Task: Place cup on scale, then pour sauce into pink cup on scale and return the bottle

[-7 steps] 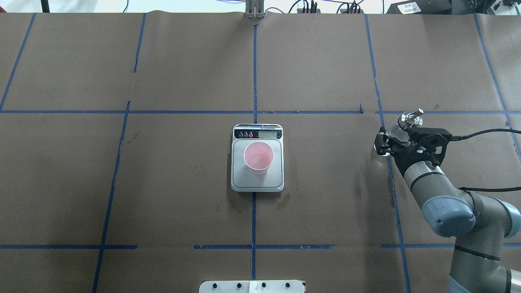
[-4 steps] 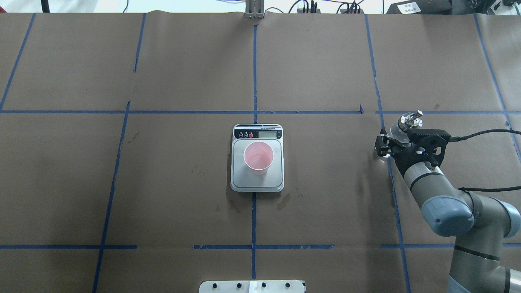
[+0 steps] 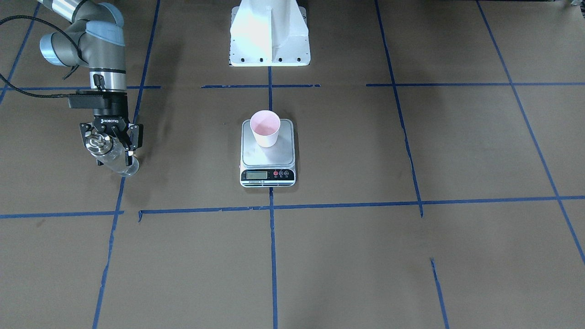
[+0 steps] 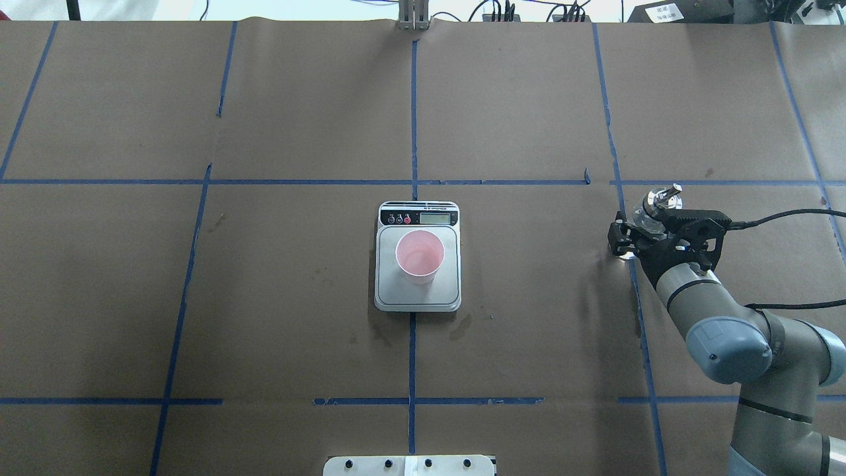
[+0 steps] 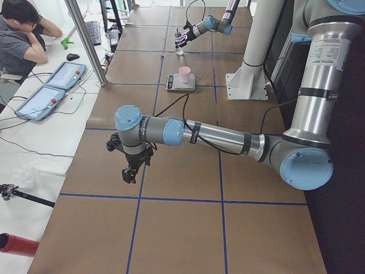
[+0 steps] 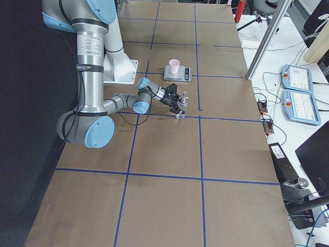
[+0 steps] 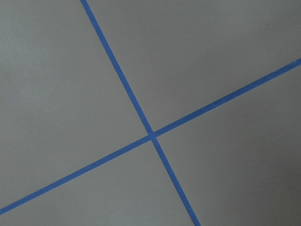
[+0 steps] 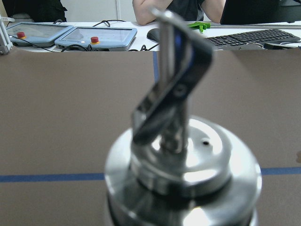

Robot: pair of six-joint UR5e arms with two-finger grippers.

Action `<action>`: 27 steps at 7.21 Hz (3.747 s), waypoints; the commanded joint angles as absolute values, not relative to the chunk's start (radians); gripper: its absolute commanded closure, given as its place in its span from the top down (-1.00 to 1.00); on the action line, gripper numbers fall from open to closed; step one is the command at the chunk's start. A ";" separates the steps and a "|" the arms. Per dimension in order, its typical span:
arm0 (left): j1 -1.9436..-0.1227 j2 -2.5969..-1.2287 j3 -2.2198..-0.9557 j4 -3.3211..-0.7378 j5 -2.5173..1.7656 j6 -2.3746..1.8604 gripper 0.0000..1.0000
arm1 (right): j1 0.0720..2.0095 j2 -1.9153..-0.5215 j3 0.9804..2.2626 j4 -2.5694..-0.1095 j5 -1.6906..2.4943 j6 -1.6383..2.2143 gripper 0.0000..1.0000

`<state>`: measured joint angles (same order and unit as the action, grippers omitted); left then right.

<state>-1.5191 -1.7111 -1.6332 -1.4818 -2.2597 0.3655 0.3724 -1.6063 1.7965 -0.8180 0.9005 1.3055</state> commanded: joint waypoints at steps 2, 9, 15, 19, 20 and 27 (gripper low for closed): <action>-1.519 -1.718 -1.632 -1.482 -2.260 0.365 1.00 | 0.374 -1.611 1.804 -0.818 0.905 1.304 0.99; -1.520 -1.721 -1.635 -1.480 -2.260 0.364 1.00 | 0.377 -1.635 2.032 -1.199 1.138 1.304 1.00; -1.520 -1.720 -1.637 -1.479 -2.261 0.364 1.00 | 0.592 -1.787 2.356 -1.548 1.653 0.976 1.00; -1.522 -1.721 -1.641 -1.479 -2.267 0.364 1.00 | 0.977 -1.784 2.242 -1.562 1.991 0.350 1.00; -1.520 -1.721 -1.641 -1.479 -2.269 0.364 1.00 | 1.124 -1.781 2.168 -1.560 2.129 0.195 1.00; -1.525 -1.659 -1.620 -1.486 -2.272 0.377 1.00 | 1.493 -1.734 1.724 -1.427 2.236 -0.160 1.00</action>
